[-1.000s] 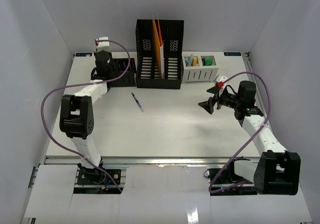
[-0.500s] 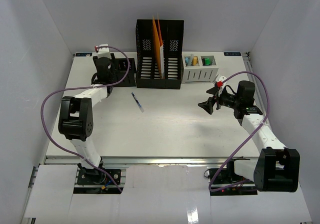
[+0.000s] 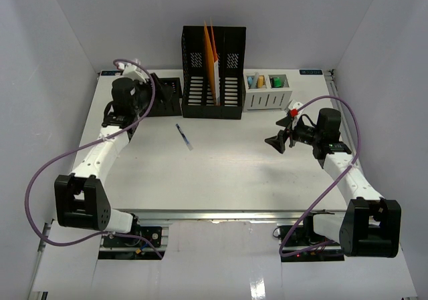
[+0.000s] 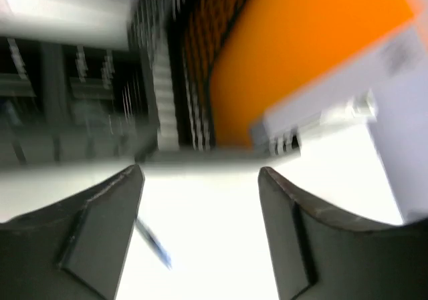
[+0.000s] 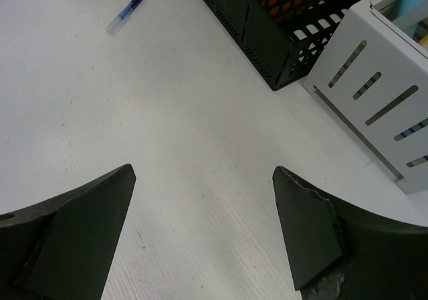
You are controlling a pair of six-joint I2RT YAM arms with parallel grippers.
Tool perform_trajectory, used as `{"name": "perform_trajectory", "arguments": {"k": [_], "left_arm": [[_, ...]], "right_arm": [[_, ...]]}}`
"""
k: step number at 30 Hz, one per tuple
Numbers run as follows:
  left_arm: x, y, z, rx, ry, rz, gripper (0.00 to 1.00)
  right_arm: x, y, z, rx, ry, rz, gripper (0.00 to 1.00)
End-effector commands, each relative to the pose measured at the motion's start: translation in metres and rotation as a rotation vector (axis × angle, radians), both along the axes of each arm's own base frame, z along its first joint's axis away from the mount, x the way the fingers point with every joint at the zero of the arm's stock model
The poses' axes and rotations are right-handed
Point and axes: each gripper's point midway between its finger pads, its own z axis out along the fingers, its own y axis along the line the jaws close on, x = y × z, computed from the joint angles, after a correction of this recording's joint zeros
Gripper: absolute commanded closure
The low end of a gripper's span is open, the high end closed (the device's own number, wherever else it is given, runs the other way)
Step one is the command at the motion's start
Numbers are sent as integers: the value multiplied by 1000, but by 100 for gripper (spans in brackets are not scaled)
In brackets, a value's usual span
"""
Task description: Organize the desk
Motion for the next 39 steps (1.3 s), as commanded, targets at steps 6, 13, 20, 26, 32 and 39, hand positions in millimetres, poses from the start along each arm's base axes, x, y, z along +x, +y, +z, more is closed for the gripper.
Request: {"name": "perform_trajectory", "arguments": {"k": [6,13,20,26,32,39], "left_arm": [[-70,-18,-119,-114,542,129,2],[-62,-37,-162,-38,644,213,2],[-50,-32,-193,65,707,365,27],[-36,-24,-204,119,701,432,42],[-22,-26,-213,169,685,459,45],[-14,-37,-217,192,679,440,45]], "right_arm": [[5,1,21,19,-30,1,10],[7,-1,18,13,-17,-10,10],[8,-2,18,7,-18,-14,10],[8,-1,17,7,-13,-8,10],[8,-1,18,7,-17,-7,10],[8,-2,17,3,-18,-7,10]]}}
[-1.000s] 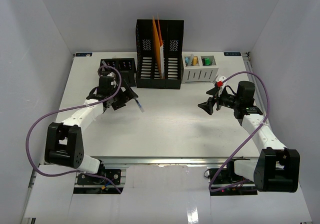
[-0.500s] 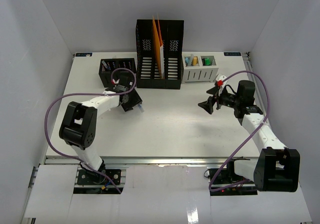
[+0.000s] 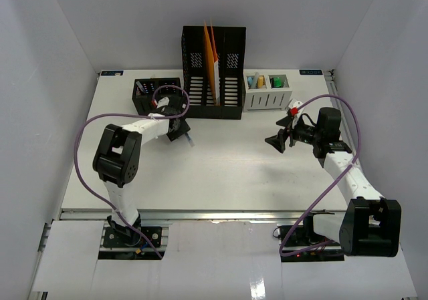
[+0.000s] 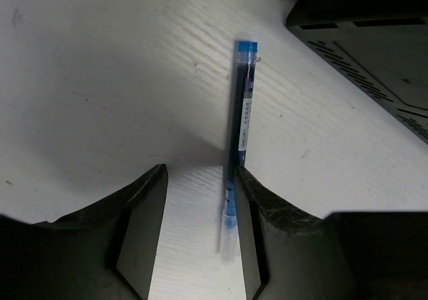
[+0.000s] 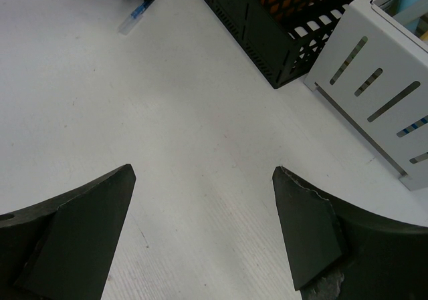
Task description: Organize the desk
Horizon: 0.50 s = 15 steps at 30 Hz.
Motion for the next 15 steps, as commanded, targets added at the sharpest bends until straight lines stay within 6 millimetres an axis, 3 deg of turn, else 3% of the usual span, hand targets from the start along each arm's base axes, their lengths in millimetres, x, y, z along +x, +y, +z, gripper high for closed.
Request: {"name": "perform_trajectory", "arguments": {"k": [1,10,15], "left_arm": [[8,-5,7,24,-26,-5,46],[6,-18,32,-14,-103,-72,47],[10,-27,28,-26,-97,-122,43]], "right_arm": [[7,-1,16,-2,-40,1,10],[6,-1,16,0,-40,9,10],[6,-1,17,0,-43,8,10]]}}
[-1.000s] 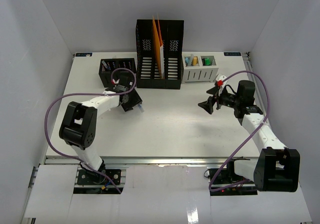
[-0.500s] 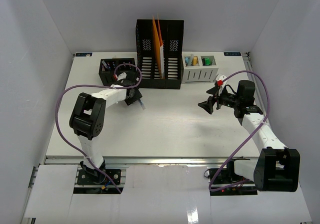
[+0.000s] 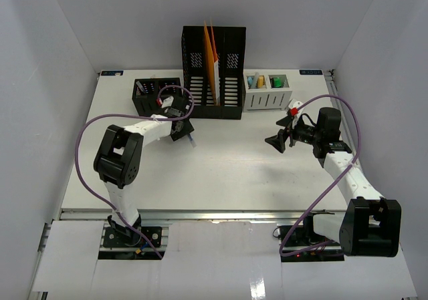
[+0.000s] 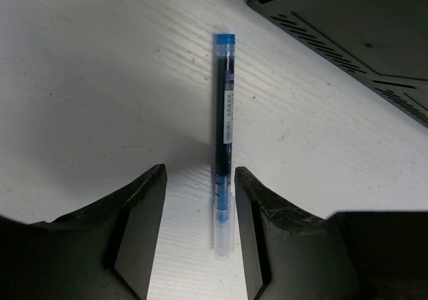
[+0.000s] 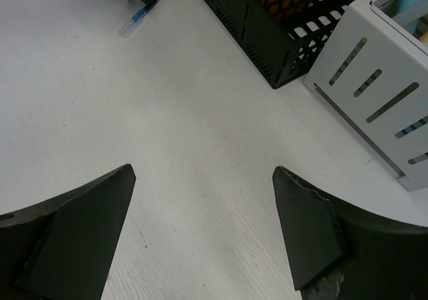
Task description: Organize the desk
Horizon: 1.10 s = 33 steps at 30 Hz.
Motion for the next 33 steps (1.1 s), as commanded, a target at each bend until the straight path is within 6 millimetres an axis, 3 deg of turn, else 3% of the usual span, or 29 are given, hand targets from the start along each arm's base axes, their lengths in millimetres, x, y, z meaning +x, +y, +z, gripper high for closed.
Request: {"name": "perform_trajectory", "arguments": {"k": [1,7,12,13,16,23,28,33], "left_arm": [[10,-13,23,-33,-64,-66,43],[17,-15,13,-11,-44,-76,41],[18,-13,-7,42,48,-76,42],[18,-13,-11,49,61,-84,45],[13,-12,-18,62,90,-113,70],[-6,10,-29,172,130,-150,76],[-18,28,-19,252,118,-181,82],[-31,27,3,218,36,-258,92]], "right_arm": [[6,0,17,4,-39,6,10],[6,0,17,3,-38,7,10],[6,-1,18,2,-42,6,10],[6,-1,18,2,-43,4,10],[6,-1,18,2,-44,6,10],[4,0,20,6,-46,11,10],[5,-1,20,5,-48,8,10],[5,-1,19,5,-47,7,10]]}}
